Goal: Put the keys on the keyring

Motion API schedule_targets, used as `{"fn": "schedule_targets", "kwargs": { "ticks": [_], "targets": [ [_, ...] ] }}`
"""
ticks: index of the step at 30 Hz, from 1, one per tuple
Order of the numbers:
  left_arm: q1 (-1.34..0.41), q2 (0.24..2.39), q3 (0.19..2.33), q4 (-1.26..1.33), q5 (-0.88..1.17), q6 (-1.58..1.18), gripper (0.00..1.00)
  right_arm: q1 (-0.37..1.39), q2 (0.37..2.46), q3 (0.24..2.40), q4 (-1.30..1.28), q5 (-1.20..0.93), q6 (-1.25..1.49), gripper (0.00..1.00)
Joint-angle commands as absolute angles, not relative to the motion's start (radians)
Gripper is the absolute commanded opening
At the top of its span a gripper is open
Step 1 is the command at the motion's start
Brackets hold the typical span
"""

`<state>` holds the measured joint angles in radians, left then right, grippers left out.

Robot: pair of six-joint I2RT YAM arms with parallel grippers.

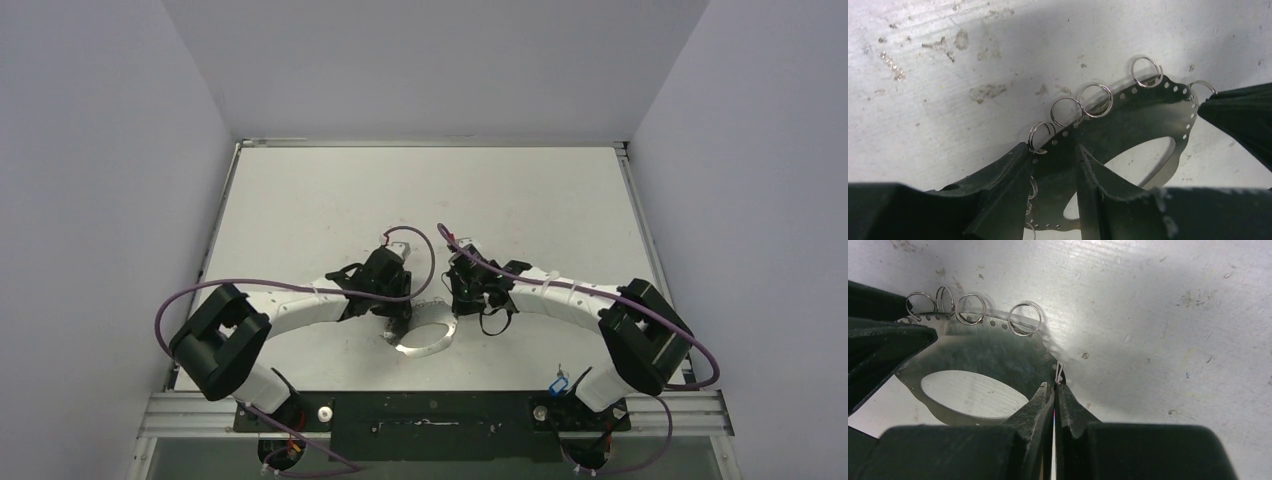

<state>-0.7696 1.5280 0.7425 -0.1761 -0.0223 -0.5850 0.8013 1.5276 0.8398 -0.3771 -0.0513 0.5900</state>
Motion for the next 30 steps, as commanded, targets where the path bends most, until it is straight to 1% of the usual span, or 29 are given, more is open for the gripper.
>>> {"fn": "schedule_targets", "kwargs": {
  "ticks": [1, 3, 5, 12, 20, 23, 27, 30],
  "targets": [
    [-0.773, 1.425, 0.735, -0.163, -0.054, -0.601, 0.36, 0.788, 1.511, 0.887, -0.384, -0.059, 0.56, 0.0],
    [-0.773, 1.383, 0.733, -0.174, -0.085, -0.584, 0.37, 0.784, 1.486, 0.874, -0.384, -0.057, 0.557, 0.01],
    [-0.769, 1.357, 0.732, -0.179, -0.1, -0.564, 0.37, 0.779, 1.451, 0.854, -0.376, -0.057, 0.562, 0.08],
    [-0.754, 1.322, 0.74, -0.19, -0.115, -0.495, 0.37, 0.762, 1.27, 0.756, -0.354, -0.05, 0.58, 0.25],
    [-0.679, 1.382, 0.767, -0.231, -0.107, -0.466, 0.38, 0.732, 1.084, 0.603, -0.322, -0.087, 0.653, 0.34],
    [-0.645, 1.427, 0.782, -0.241, -0.072, -0.463, 0.41, 0.725, 1.072, 0.539, -0.275, -0.118, 0.693, 0.37],
    [-0.609, 1.489, 0.799, -0.262, -0.038, -0.467, 0.41, 0.723, 1.092, 0.467, -0.176, -0.159, 0.756, 0.42],
    [-0.602, 1.522, 0.798, -0.264, -0.025, -0.468, 0.42, 0.722, 1.132, 0.424, -0.082, -0.192, 0.805, 0.45]
  ]
}}
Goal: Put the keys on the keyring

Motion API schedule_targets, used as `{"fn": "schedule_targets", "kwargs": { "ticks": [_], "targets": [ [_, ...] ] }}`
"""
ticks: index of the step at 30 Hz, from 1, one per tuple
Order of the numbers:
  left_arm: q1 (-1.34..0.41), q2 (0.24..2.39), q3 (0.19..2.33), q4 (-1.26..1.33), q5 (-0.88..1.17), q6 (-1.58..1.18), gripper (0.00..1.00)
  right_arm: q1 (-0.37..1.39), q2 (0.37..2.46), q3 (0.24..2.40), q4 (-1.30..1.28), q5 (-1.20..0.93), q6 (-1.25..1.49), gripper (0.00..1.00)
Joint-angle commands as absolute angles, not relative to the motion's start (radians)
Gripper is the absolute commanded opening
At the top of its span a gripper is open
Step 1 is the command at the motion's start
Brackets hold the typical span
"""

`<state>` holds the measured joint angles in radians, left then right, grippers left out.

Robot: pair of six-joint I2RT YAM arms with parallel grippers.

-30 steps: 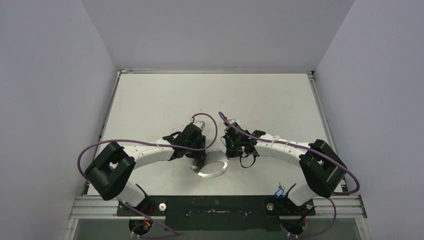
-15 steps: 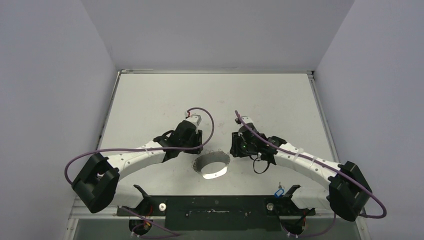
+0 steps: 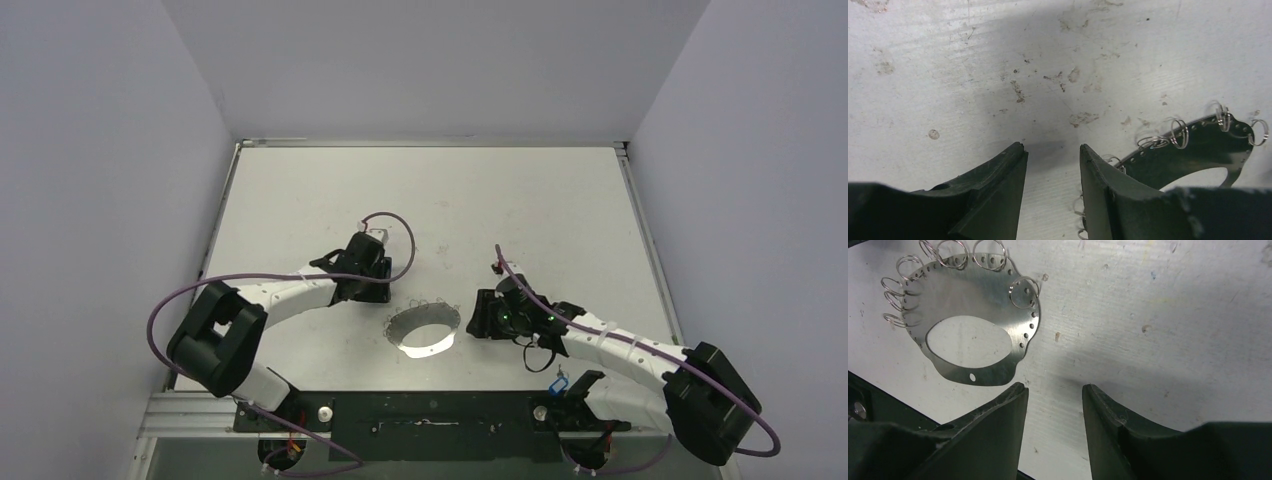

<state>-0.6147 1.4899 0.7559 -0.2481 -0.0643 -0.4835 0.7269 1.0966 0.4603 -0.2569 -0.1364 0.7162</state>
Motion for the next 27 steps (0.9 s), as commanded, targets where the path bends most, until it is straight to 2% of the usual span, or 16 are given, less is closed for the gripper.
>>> {"fn": "schedule_targets", "kwargs": {
  "ticks": [1, 11, 21, 27],
  "targets": [
    [-0.602, 1.532, 0.796, -0.265, -0.023, -0.468, 0.42, 0.722, 1.15, 0.414, -0.054, -0.202, 0.818, 0.46],
    [-0.603, 1.546, 0.74, -0.256, -0.017, -0.496, 0.41, 0.723, 1.336, 0.408, 0.127, -0.24, 0.868, 0.46],
    [-0.642, 1.442, 0.63, -0.207, 0.041, -0.603, 0.4, 0.701, 1.517, 0.576, 0.074, -0.223, 0.777, 0.22],
    [-0.688, 1.379, 0.574, -0.147, 0.052, -0.689, 0.39, 0.683, 1.517, 0.652, -0.046, -0.182, 0.694, 0.24]
  ]
}}
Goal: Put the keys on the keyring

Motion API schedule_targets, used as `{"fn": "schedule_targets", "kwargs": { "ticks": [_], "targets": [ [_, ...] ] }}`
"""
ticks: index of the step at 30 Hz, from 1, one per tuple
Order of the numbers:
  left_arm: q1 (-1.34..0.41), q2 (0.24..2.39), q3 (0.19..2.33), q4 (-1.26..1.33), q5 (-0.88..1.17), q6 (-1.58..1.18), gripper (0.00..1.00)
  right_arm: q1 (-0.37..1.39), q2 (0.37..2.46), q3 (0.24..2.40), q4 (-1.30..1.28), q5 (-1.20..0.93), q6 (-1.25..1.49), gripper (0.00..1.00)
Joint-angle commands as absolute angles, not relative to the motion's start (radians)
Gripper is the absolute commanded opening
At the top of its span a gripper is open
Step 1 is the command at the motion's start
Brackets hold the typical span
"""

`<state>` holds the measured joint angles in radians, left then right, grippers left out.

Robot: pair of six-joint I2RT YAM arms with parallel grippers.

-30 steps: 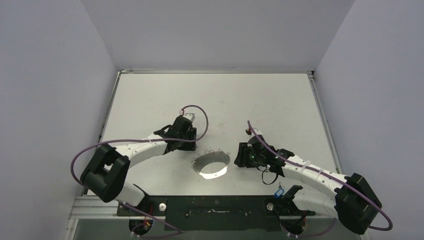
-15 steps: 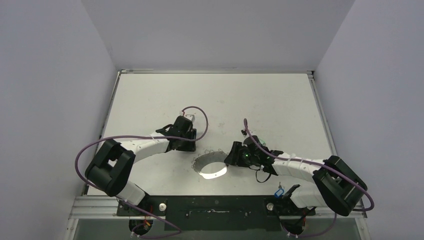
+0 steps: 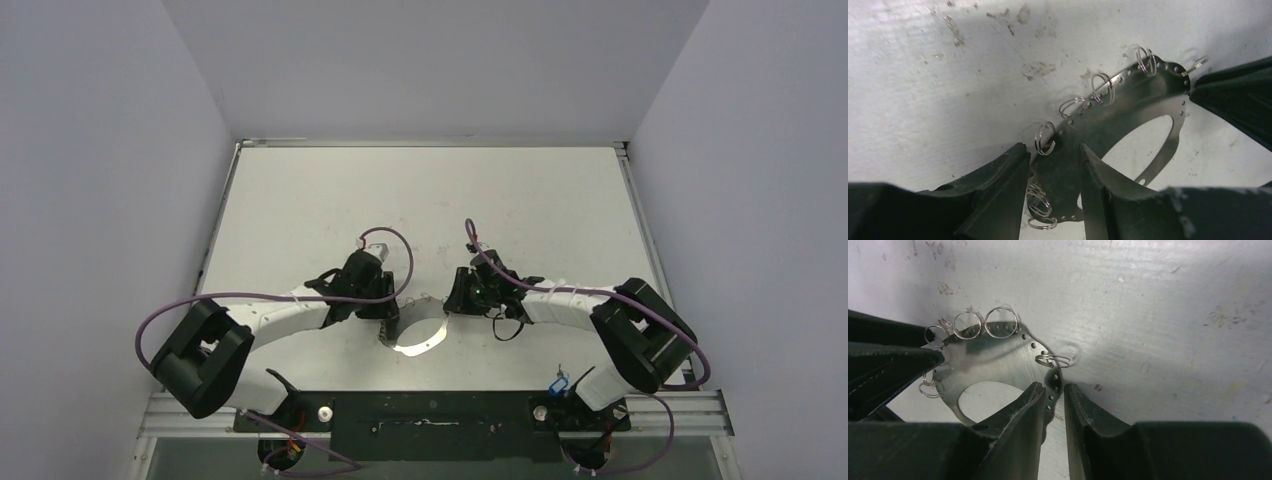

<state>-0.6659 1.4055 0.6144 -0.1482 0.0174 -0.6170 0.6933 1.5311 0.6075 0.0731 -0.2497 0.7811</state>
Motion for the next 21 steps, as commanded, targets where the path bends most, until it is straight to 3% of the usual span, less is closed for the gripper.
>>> {"fn": "schedule_targets", "kwargs": {
  "ticks": [1, 10, 21],
  "targets": [
    [-0.689, 1.368, 0.572, -0.153, 0.046, -0.689, 0.39, 0.683, 1.505, 0.658, -0.074, -0.167, 0.678, 0.26],
    [-0.683, 1.254, 0.611, -0.284, -0.069, -0.621, 0.39, 0.682, 1.453, 0.703, -0.2, -0.117, 0.602, 0.54],
    [-0.67, 1.158, 0.597, -0.313, -0.093, -0.61, 0.39, 0.732, 1.614, 0.834, -0.143, -0.162, 0.687, 0.55]
  ]
}}
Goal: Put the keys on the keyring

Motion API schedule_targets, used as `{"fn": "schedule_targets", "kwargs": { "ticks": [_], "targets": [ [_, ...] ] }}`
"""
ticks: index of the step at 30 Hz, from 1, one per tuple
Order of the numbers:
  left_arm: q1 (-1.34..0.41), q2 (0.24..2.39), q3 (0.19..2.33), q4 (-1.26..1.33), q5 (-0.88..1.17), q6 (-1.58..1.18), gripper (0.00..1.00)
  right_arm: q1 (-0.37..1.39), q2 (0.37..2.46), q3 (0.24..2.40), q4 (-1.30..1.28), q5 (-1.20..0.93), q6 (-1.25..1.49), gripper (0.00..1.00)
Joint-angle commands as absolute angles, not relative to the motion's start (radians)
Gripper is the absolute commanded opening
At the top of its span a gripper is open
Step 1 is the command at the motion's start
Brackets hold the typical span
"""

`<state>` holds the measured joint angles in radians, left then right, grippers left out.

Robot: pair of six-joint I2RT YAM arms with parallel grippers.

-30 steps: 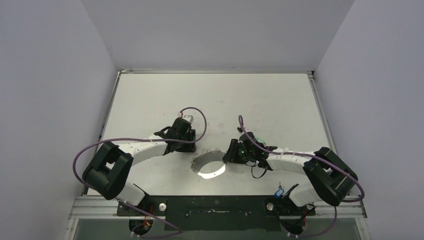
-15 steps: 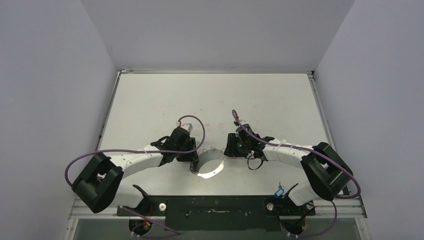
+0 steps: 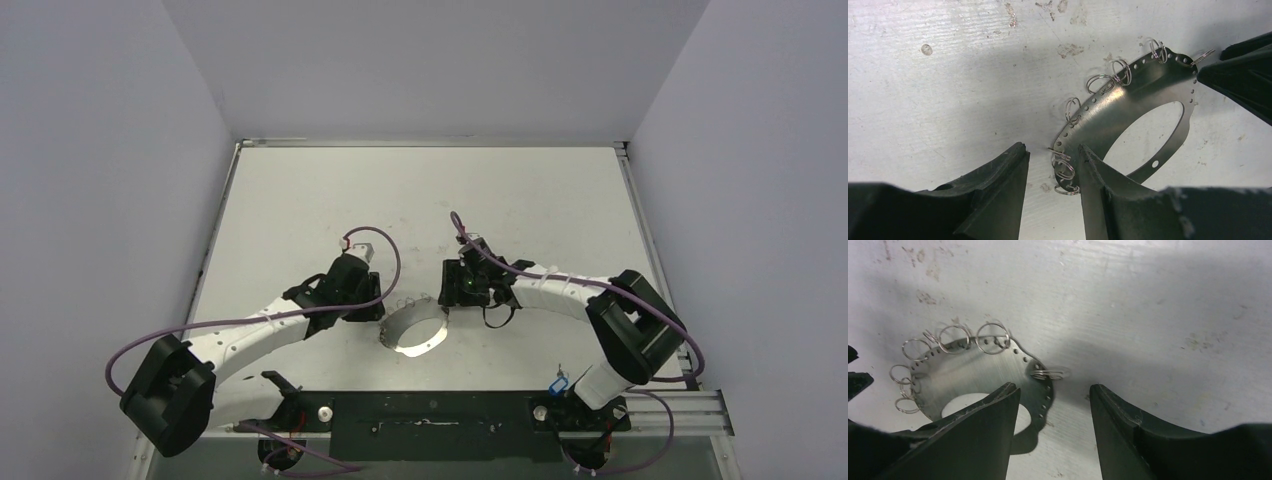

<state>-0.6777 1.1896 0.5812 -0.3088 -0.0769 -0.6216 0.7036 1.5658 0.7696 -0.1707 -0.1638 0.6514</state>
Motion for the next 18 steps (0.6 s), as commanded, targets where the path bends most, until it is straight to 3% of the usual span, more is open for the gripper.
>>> {"fn": "schedule_targets", "kwargs": {
  "ticks": [1, 13, 18],
  "targets": [
    [-0.668, 1.158, 0.595, -0.31, -0.09, -0.611, 0.39, 0.738, 1.628, 0.85, -0.143, -0.159, 0.693, 0.55],
    [-0.66, 1.159, 0.573, -0.302, -0.084, -0.61, 0.39, 0.806, 1.723, 0.966, -0.28, -0.022, 0.7, 0.47],
    [-0.658, 1.141, 0.572, -0.32, -0.097, -0.603, 0.39, 0.828, 1.741, 1.015, -0.332, 0.011, 0.675, 0.26]
  ]
}}
